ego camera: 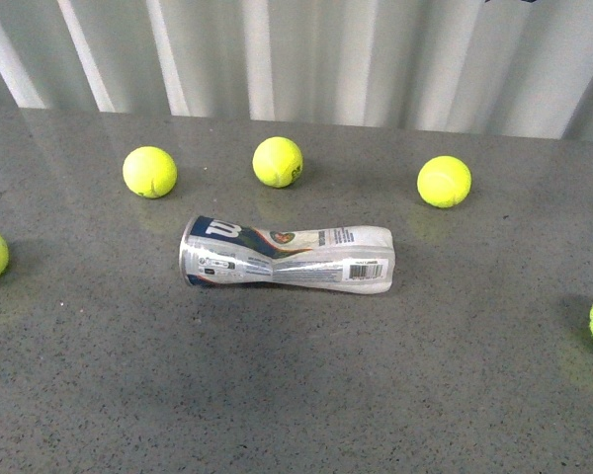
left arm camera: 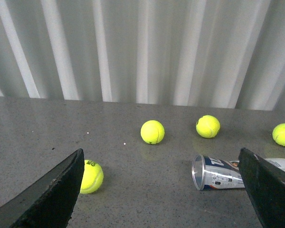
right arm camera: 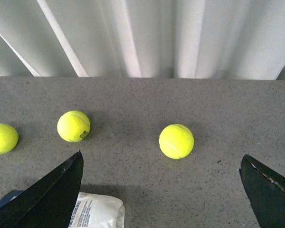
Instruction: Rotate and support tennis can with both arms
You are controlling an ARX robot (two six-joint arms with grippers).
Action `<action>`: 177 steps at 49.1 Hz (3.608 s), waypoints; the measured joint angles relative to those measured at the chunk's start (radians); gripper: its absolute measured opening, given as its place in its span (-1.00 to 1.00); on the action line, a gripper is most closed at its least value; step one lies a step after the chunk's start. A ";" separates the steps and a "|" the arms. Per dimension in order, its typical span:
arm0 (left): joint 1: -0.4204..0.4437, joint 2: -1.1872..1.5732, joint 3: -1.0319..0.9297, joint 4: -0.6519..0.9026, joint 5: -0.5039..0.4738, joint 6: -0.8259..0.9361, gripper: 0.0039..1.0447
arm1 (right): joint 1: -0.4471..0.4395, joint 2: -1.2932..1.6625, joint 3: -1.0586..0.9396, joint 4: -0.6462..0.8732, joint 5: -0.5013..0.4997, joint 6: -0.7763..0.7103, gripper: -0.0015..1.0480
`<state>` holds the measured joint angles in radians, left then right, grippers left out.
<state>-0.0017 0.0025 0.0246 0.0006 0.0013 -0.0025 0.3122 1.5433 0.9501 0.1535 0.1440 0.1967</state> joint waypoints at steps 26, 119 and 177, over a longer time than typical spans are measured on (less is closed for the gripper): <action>0.000 0.000 0.000 0.000 -0.002 0.000 0.87 | -0.156 -0.358 -0.692 0.761 -0.003 -0.196 -0.93; 0.000 0.000 0.000 0.000 -0.002 0.000 0.87 | -0.311 -1.468 -0.945 -0.108 -0.144 -0.196 -0.93; 0.211 1.021 0.366 0.481 0.669 -0.389 0.87 | -0.311 -1.539 -0.945 -0.153 -0.144 -0.196 0.86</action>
<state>0.2089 1.0237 0.3908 0.4820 0.6704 -0.3916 0.0010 0.0040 0.0051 0.0006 0.0002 0.0002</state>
